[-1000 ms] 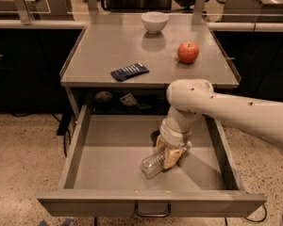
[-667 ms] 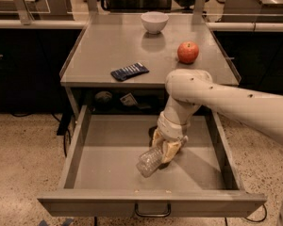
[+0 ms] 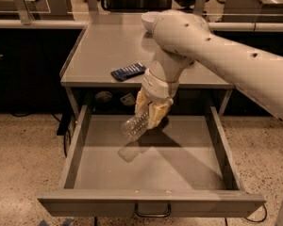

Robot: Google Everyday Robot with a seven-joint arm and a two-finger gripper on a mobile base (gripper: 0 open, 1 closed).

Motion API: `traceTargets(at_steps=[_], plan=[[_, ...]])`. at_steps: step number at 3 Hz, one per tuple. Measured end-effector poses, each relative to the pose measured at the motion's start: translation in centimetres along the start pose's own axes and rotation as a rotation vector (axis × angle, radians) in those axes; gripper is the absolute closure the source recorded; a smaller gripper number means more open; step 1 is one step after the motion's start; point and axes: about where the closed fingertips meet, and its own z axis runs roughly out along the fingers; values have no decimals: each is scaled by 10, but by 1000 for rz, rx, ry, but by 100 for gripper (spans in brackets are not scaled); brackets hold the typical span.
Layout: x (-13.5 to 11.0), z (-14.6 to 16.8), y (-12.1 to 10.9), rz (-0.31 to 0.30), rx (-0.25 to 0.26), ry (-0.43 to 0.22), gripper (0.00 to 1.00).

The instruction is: Pick water bottle from top drawer and place on counter

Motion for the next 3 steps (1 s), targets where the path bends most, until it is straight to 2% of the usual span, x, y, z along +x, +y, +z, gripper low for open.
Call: traceTargets(at_steps=[1, 2, 3], plan=[[-20, -68, -39, -59, 77, 69, 100], [-16, -70, -45, -66, 75, 76, 100], [15, -70, -64, -80, 31, 112, 100]])
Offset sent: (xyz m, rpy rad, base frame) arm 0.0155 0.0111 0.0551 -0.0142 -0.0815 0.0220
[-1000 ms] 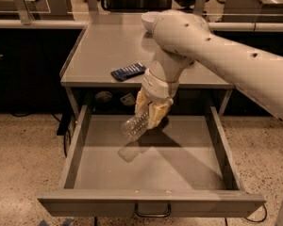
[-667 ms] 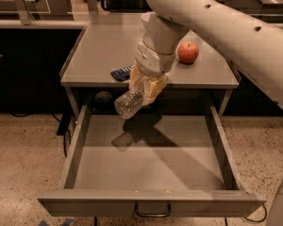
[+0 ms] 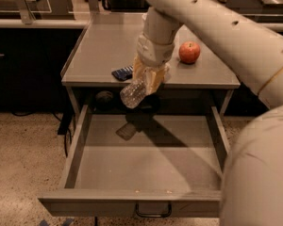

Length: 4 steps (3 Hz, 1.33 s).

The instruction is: Pick water bottle from top drawer and place on counter

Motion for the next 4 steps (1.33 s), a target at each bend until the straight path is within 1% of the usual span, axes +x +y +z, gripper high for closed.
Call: traceTargets(at_steps=[1, 2, 3, 4], plan=[[56, 3, -21, 29, -46, 78, 100], [86, -19, -33, 75, 31, 136, 100], [88, -16, -37, 74, 42, 139, 100], [93, -20, -49, 58, 89, 173, 100]])
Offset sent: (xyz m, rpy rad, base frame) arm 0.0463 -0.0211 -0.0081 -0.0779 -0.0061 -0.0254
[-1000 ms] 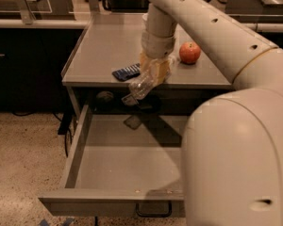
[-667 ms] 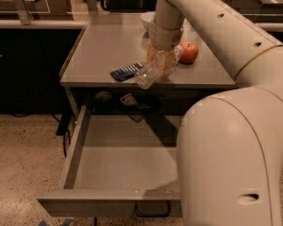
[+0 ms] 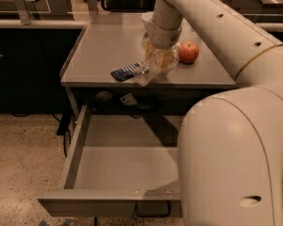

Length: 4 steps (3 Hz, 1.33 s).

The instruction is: Pick water bottle from top drawer and place on counter

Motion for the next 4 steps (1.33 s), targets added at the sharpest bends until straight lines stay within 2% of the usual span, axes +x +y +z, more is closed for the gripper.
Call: traceTargets(at_steps=[1, 2, 4], plan=[[34, -11, -42, -51, 106, 188, 100], [60, -25, -62, -80, 123, 327, 100], [65, -19, -61, -62, 104, 321, 100]])
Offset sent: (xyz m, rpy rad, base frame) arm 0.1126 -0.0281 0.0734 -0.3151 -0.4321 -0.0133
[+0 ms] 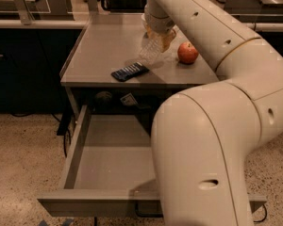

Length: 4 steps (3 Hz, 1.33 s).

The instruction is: Pick water bottle from top drawer and place on counter

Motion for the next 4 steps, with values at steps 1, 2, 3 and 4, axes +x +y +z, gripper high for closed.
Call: traceTargets(at_steps=[1, 2, 3, 4], plan=[[5, 17, 8, 40, -49, -39, 100], [8, 17, 0, 49, -35, -43, 100], [8, 17, -1, 48, -34, -42, 83], [8, 17, -1, 48, -34, -42, 60]])
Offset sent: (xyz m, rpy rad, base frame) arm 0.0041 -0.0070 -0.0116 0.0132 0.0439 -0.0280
